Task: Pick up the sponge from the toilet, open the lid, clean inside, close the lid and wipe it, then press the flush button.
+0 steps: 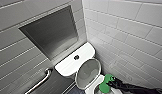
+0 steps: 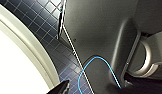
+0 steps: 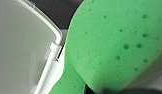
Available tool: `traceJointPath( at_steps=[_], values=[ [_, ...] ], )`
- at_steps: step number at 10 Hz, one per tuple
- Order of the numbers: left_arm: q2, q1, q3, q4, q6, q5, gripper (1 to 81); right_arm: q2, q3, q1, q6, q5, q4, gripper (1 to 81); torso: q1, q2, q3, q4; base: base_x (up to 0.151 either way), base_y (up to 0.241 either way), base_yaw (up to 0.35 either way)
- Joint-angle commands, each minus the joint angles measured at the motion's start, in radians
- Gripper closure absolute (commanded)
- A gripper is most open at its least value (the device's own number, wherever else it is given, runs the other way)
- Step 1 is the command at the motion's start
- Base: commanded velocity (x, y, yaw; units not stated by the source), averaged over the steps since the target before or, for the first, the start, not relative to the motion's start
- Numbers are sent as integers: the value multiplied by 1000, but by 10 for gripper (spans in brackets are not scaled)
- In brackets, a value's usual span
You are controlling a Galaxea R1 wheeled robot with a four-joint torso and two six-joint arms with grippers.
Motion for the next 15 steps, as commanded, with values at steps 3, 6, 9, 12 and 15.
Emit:
traceJointPath(
  at_steps=[3, 6, 9, 12, 15],
  values=[
    [-15, 6, -6, -11, 4, 79, 10, 69, -14, 200, 1, -88, -35, 811, 0, 0, 1, 0, 0, 0, 0],
    [-13, 7, -6, -13, 4, 79, 10, 144, -155, 114, 0, -108, -43, 811, 0, 0, 1, 0, 0, 0, 0],
    [-12, 7, -3, -11, 4, 79, 10, 106, -180, 82, 7, -106, -27, 811, 0, 0, 1, 0, 0, 0, 0],
    [1, 7, -3, -10, 5, 79, 10, -10, -27, 87, 5, -175, -34, 811, 0, 0, 1, 0, 0, 0, 0],
    [18, 7, -6, -4, 8, 65, 10, -162, 171, 72, 5, -177, -35, 811, 0, 0, 1, 0, 0, 0, 0]
  ],
)
